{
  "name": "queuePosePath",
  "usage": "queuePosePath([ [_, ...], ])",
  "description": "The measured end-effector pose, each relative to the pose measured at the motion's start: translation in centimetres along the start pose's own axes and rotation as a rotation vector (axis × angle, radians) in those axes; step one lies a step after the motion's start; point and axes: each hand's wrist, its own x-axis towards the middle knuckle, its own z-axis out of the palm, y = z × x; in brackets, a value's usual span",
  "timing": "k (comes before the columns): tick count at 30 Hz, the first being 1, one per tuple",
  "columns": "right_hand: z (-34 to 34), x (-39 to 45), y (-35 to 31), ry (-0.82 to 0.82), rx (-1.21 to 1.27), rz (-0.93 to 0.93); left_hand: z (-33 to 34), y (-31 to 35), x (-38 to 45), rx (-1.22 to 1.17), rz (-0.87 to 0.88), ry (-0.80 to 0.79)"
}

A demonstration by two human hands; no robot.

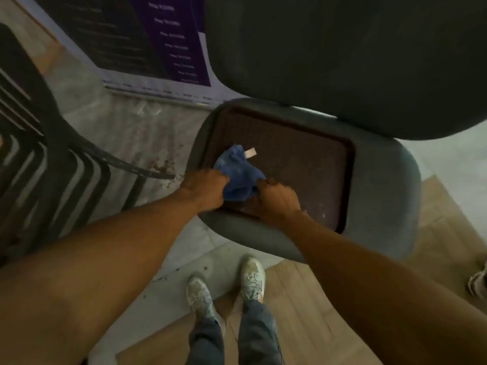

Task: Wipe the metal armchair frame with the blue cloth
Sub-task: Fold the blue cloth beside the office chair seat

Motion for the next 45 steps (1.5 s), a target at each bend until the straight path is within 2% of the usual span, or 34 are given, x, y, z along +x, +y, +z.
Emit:
queuePosePath([
  [1, 0.1, 0.7, 0.4, 0.01, -0.001, 0.022, 0.3, 0.2, 1.0, -0.004, -0.009, -0.035],
  [5, 0.9, 3.7, 1.1, 0.061, -0.039, -0.011, 2.4, 0.1, 4.3, -0.043, 0.082, 0.049],
  [10, 3.2, 5.5, 1.2, -0.027, -0.129, -0.072, 4.4, -0.4, 5.9, 0.049, 0.047, 0.077],
  [13, 3.4, 5.7, 0.8, 0.016, -0.125, -0.083, 4.6, -0.3, 5.6, 0.086, 0.064, 0.189],
  [15, 2.9, 5.5, 0.3, 0.057, -0.064, -0.076, 4.5, -0.2, 4.9, 0.002, 0.019, 0.262],
  [19, 1.3, 4.0, -1.7, 0.279, 0.3, -0.059, 3.2, 0.4, 2.8, -0.505, -0.181, 0.453],
  [22, -0.2, 3.0, -4.1, 0.317, 0.644, -0.102, 2.0, 1.3, 0.4, -0.896, -0.327, 0.577],
  [24, -1.1, 2.3, -5.8, 0.28, 0.762, -0.13, 1.3, 1.9, -1.4, -1.193, -0.434, 0.537],
  [26, -1.6, 1.6, -7.1, 0.214, 0.757, -0.171, 0.9, 1.6, -3.4, -1.599, -0.485, 0.432],
  [28, -1.3, 0.5, -8.3, 0.15, 0.749, -0.238, 0.7, 0.4, -5.9, -2.013, -0.393, 0.317],
  [31, 0.3, -1.0, -11.2, 0.118, 0.771, -0.325, 1.4, -2.4, -9.6, -2.261, -0.215, 0.233],
  [35, 2.7, -1.3, -15.9, 0.193, 0.667, -0.425, 3.4, -6.5, -13.6, -2.329, -0.135, 0.214],
  [37, 3.8, -1.3, -18.2, 0.236, 0.582, -0.463, 4.2, -8.5, -15.5, -2.29, -0.102, 0.216],
  [40, 5.5, -1.7, -21.5, 0.271, 0.459, -0.475, 4.9, -10.6, -17.1, -2.121, -0.267, 0.267],
  [42, 6.2, -2.0, -23.2, 0.299, 0.417, -0.473, 4.7, -11.1, -17.7, -1.92, -0.459, 0.356],
  [45, 6.5, -2.0, -25.2, 0.347, 0.406, -0.459, 4.8, -12.1, -18.7, -1.325, -0.597, 0.572],
])
